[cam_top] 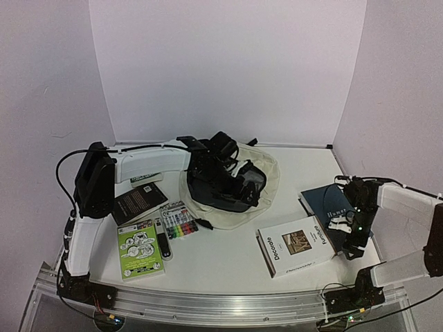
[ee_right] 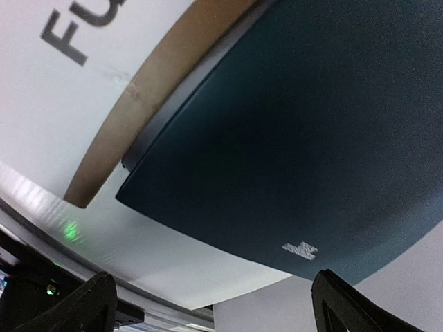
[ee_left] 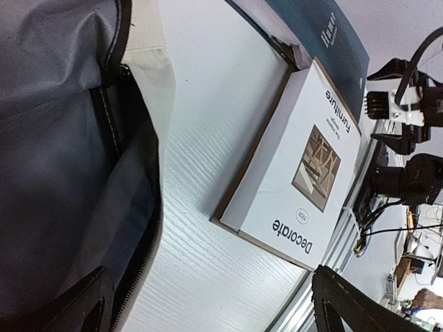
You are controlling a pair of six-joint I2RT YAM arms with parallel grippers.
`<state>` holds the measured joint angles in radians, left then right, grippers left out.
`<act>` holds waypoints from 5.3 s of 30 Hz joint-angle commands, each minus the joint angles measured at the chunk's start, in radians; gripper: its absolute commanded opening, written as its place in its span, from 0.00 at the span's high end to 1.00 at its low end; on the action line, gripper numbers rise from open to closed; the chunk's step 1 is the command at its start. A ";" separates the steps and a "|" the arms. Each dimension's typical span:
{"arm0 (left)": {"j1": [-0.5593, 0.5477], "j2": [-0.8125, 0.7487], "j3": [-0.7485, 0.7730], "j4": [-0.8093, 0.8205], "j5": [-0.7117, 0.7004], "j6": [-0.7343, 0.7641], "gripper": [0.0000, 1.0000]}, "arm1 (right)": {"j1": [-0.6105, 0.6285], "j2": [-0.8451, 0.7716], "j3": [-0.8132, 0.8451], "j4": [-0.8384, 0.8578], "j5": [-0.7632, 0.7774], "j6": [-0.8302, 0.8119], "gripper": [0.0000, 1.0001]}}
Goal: Pack the student bag
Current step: Move the book to the center of the board, then pick up the book from the center of the board.
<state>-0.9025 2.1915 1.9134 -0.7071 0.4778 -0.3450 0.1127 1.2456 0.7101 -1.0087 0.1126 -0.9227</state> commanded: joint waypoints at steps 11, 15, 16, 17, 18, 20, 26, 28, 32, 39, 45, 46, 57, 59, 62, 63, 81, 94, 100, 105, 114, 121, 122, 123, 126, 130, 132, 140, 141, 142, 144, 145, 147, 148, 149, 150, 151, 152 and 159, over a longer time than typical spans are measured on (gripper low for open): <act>0.058 -0.200 -0.223 0.165 -0.077 -0.132 0.00 | 0.364 0.298 0.112 0.262 -0.199 0.254 0.11; 0.066 -0.212 -0.230 0.140 -0.090 -0.127 0.00 | 0.501 0.382 0.226 0.278 -0.287 0.384 0.13; 0.066 -0.212 -0.228 0.131 -0.091 -0.123 0.00 | 0.516 0.382 0.259 0.268 -0.312 0.407 0.13; 0.066 -0.211 -0.225 0.123 -0.092 -0.118 0.00 | 0.522 0.381 0.297 0.255 -0.339 0.430 0.13; 0.066 -0.211 -0.223 0.114 -0.095 -0.113 0.00 | 0.521 0.379 0.330 0.232 -0.358 0.447 0.13; 0.066 -0.214 -0.220 0.099 -0.101 -0.102 0.00 | 0.508 0.361 0.381 0.170 -0.389 0.458 0.12; 0.045 -0.167 -0.122 0.050 -0.089 -0.060 0.00 | 0.241 0.289 0.530 0.050 -0.501 0.452 0.05; 0.034 -0.132 -0.069 0.037 -0.084 -0.057 0.00 | 0.160 0.300 0.567 0.018 -0.505 0.462 0.05; 0.008 -0.073 0.022 0.042 -0.079 -0.061 0.00 | 0.004 0.369 0.575 0.010 -0.518 0.521 0.04; -0.021 0.088 0.221 0.081 -0.016 -0.168 0.00 | -0.188 0.549 0.610 0.030 -0.530 0.539 0.04; -0.049 0.181 0.283 0.185 0.006 -0.302 0.00 | -0.229 0.685 0.644 0.058 -0.588 0.541 0.07; -0.055 0.194 0.293 0.193 0.005 -0.310 0.00 | -0.229 0.698 0.637 0.058 -0.612 0.547 0.08; -0.075 0.340 0.342 0.264 0.019 -0.434 0.05 | -0.201 0.672 0.463 0.073 -0.822 0.611 0.22; -0.078 0.360 0.347 0.271 0.026 -0.444 0.07 | -0.192 0.662 0.459 0.079 -0.842 0.615 0.23; -0.079 0.384 0.366 0.267 0.030 -0.447 0.08 | -0.187 0.653 0.467 0.078 -0.856 0.619 0.24; -0.079 0.389 0.368 0.269 0.031 -0.450 0.09 | -0.188 0.654 0.472 0.077 -0.861 0.621 0.24; -0.093 0.469 0.419 0.351 0.138 -0.475 0.21 | -0.143 0.711 0.460 0.166 -1.059 0.837 0.20; -0.133 0.195 0.327 0.399 0.069 -0.271 0.35 | -0.122 0.560 0.512 0.164 -1.088 0.815 0.27; -0.133 0.180 0.297 0.441 0.103 -0.291 0.39 | -0.118 0.540 0.542 0.168 -1.132 0.816 0.31; -0.129 0.171 0.277 0.463 0.111 -0.306 0.41 | -0.079 0.505 0.528 0.181 -1.206 0.820 0.35; -0.117 0.165 0.273 0.491 0.134 -0.329 0.55 | 0.022 0.440 0.472 0.446 -1.146 0.996 0.37; -0.094 0.088 0.191 0.488 0.066 -0.330 0.84 | 0.063 0.451 0.482 0.629 -1.094 1.121 0.28; -0.090 0.064 0.170 0.475 0.029 -0.315 0.87 | 0.057 0.451 0.493 0.625 -1.085 1.125 0.22; -0.086 0.039 0.153 0.454 -0.014 -0.293 0.90 | 0.050 0.445 0.503 0.620 -1.077 1.132 0.18; -0.078 -0.008 0.161 0.328 -0.172 -0.202 0.99 | 0.019 0.387 0.525 0.608 -1.049 1.181 0.06; -0.078 -0.008 0.258 0.121 -0.316 -0.019 1.00 | -0.008 0.288 0.589 0.602 -1.020 1.259 0.02; -0.076 -0.032 0.251 0.083 -0.319 0.072 1.00 | -0.010 0.260 0.649 0.588 -1.018 1.263 0.02; -0.010 -0.197 0.136 -0.037 -0.038 0.318 0.99 | -0.084 0.300 1.023 -0.031 -0.993 0.485 0.02; -0.006 -0.199 0.145 -0.071 -0.011 0.345 0.99 | -0.084 0.302 1.050 -0.124 -0.987 0.390 0.02; -0.006 -0.195 0.157 -0.110 0.008 0.376 1.00 | -0.084 0.302 1.080 -0.199 -0.987 0.286 0.02; -0.007 -0.183 0.174 -0.166 0.043 0.394 1.00 | -0.081 0.299 1.116 -0.294 -0.987 0.155 0.02; -0.008 -0.184 0.169 -0.172 0.069 0.397 1.00 | -0.079 0.299 1.125 -0.312 -0.992 0.120 0.02; -0.010 -0.206 0.133 -0.133 0.099 0.393 0.99 | -0.068 0.299 1.131 -0.382 -1.015 0.039 0.02; -0.012 -0.225 0.112 -0.096 0.098 0.390 0.98 | -0.056 0.295 1.128 -0.400 -1.022 0.017 0.02; -0.016 -0.244 0.086 -0.062 0.093 0.394 0.98 | -0.043 0.291 1.119 -0.409 -1.025 0.004 0.02; -0.021 -0.255 0.066 -0.043 0.077 0.409 0.98 | -0.028 0.281 1.108 -0.409 -1.024 -0.004 0.02; -0.031 -0.266 0.057 -0.039 0.058 0.432 0.98 | -0.014 0.269 1.099 -0.406 -1.019 -0.017 0.02; -0.041 -0.269 0.057 -0.051 0.027 0.461 0.98 | -0.005 0.258 1.087 -0.402 -1.012 -0.030 0.02; -0.169 -0.269 0.047 -0.144 -0.216 0.703 0.97 | 0.046 0.204 1.031 -0.369 -0.986 -0.146 0.02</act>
<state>-0.9935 2.0095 1.9679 -0.8419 0.4122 0.1798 0.1407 1.5046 1.7623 -1.3162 -0.8815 -0.9534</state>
